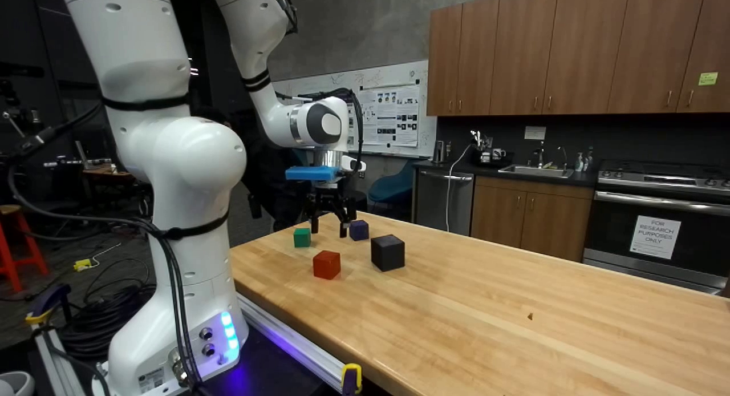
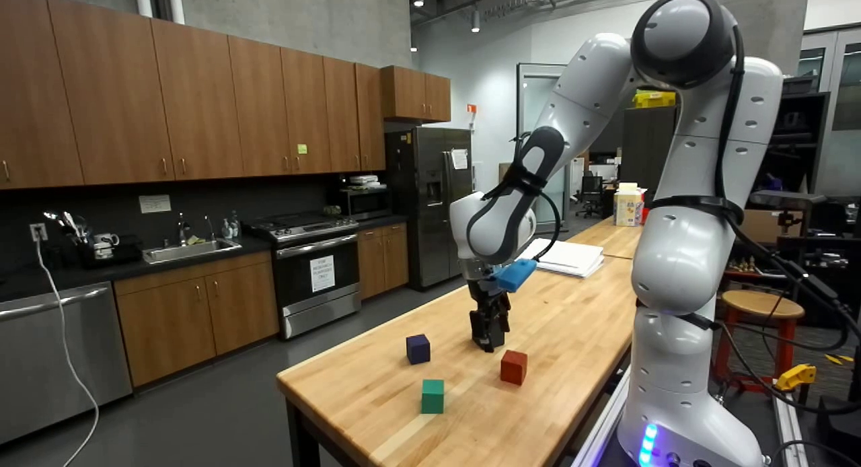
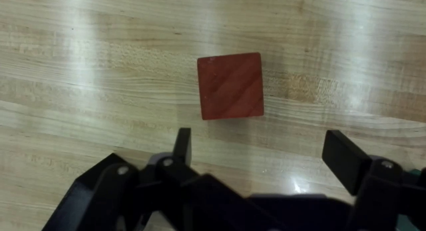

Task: Put the red cube on top of the black cube to the left

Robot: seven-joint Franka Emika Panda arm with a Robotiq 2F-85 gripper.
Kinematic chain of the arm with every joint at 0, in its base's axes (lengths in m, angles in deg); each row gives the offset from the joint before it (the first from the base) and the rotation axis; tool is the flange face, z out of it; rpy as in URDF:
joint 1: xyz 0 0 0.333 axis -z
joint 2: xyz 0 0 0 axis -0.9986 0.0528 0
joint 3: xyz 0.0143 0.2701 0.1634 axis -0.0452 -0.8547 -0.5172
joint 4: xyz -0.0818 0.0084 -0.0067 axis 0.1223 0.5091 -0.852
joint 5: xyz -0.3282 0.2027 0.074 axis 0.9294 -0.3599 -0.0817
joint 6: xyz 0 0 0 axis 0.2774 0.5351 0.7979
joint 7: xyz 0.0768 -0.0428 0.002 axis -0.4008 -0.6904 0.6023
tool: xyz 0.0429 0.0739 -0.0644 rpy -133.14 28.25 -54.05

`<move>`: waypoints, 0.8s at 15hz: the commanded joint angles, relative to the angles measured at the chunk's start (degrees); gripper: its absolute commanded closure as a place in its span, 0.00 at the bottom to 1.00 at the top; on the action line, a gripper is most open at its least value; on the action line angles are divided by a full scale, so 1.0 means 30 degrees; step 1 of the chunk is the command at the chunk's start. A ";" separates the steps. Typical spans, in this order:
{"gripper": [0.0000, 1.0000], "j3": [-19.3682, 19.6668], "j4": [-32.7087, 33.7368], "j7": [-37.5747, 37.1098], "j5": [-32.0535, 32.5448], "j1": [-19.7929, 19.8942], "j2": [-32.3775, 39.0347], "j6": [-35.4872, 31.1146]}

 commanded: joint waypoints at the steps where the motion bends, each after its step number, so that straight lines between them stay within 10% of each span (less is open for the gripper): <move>1: 0.00 -0.0142 0.0015 -0.0869 0.0754 0.0401 0.0612 -0.0224; 12: 0.00 -0.0061 0.0027 -0.0770 0.1527 0.0422 0.0633 0.0081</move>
